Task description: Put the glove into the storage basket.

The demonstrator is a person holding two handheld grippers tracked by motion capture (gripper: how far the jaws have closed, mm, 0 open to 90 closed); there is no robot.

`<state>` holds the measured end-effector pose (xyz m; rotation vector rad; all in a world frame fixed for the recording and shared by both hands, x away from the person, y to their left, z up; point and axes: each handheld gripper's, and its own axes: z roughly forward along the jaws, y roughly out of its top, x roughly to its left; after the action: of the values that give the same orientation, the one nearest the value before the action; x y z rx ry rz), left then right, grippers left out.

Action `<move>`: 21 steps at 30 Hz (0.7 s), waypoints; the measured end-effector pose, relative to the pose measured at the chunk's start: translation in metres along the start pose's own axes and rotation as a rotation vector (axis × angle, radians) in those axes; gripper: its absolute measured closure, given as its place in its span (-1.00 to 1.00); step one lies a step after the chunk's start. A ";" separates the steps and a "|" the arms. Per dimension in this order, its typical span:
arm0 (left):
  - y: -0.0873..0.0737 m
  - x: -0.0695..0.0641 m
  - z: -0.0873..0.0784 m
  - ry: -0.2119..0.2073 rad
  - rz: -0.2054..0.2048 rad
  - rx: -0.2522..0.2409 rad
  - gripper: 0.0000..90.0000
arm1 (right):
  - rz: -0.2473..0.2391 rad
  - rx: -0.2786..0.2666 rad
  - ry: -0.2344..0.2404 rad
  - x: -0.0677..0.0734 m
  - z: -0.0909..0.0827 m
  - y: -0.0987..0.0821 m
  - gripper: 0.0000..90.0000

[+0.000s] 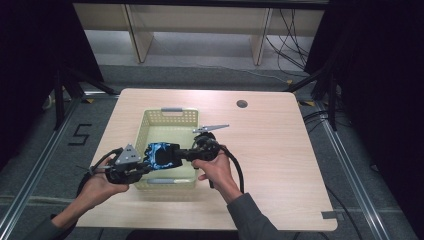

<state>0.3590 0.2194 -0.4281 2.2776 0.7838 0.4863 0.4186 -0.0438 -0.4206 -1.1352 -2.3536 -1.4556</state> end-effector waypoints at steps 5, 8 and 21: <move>-0.004 0.008 0.008 -0.013 -0.019 0.022 0.79 | 0.011 0.026 -0.025 -0.006 0.013 0.001 0.93; -0.006 0.011 0.013 -0.025 -0.033 0.027 0.78 | 0.012 0.048 -0.039 -0.009 0.019 0.002 0.93; -0.005 0.021 0.012 -0.068 -0.062 0.076 0.45 | 0.001 0.165 -0.128 -0.015 0.039 -0.004 0.93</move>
<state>0.3792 0.2306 -0.4371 2.3192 0.8490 0.3544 0.4363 -0.0210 -0.4507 -1.2185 -2.5035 -1.1944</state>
